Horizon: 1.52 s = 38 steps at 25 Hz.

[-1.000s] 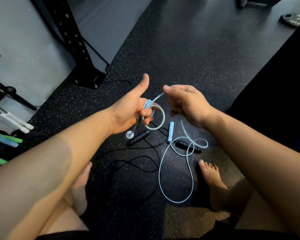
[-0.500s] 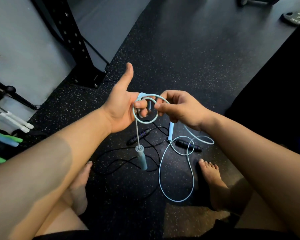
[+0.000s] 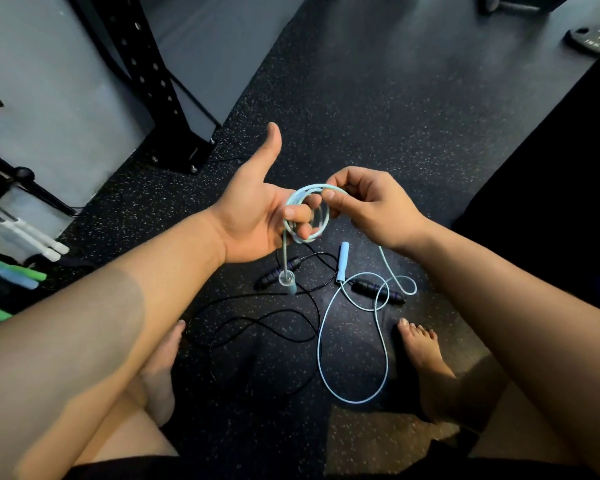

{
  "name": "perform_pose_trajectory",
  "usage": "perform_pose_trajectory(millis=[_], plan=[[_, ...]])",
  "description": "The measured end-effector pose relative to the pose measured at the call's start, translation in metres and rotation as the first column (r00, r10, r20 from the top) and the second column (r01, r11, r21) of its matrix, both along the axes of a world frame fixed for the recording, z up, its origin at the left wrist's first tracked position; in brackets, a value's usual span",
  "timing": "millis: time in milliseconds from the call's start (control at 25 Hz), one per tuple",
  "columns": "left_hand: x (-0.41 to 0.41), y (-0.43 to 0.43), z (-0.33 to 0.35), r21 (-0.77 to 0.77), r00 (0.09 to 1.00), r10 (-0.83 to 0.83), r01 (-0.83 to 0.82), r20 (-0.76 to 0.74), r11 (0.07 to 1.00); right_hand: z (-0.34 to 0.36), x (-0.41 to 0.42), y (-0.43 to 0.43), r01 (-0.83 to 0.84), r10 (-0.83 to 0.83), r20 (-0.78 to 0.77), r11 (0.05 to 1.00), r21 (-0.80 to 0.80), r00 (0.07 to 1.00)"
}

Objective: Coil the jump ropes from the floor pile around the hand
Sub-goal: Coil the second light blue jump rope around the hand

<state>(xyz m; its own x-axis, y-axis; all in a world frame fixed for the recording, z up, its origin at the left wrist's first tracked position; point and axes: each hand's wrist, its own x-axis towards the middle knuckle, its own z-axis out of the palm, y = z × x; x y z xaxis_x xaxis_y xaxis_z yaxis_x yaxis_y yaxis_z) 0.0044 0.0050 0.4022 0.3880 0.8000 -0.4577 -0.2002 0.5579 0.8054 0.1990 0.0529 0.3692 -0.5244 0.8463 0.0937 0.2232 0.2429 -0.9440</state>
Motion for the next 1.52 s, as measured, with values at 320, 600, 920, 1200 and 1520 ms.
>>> perform_pose_trajectory(millis=[320,600,920,1200,1520], plan=[[0.011,-0.010,-0.010,-0.006,0.949,0.163,-0.167,0.272,0.986,-0.003,0.000,0.002,-0.038,0.040,0.068,0.999,-0.038,0.997],[0.009,-0.011,-0.014,-0.007,0.959,0.151,-0.154,0.239,0.988,-0.007,0.003,0.006,-0.084,0.045,-0.172,0.970,-0.229,0.984],[0.007,-0.007,-0.007,-0.020,0.977,0.100,-0.098,0.187,0.995,-0.024,0.010,0.018,0.097,-0.098,0.021,0.995,0.017,0.995],[-0.010,0.003,-0.005,-0.046,0.741,0.502,-0.541,0.446,0.840,-0.034,0.007,0.007,-0.096,0.095,0.532,0.995,-0.026,0.842],[-0.011,0.018,-0.037,0.240,0.810,0.566,-0.525,-0.154,0.817,-0.005,-0.007,-0.009,-0.388,0.108,0.530,0.802,0.453,0.841]])
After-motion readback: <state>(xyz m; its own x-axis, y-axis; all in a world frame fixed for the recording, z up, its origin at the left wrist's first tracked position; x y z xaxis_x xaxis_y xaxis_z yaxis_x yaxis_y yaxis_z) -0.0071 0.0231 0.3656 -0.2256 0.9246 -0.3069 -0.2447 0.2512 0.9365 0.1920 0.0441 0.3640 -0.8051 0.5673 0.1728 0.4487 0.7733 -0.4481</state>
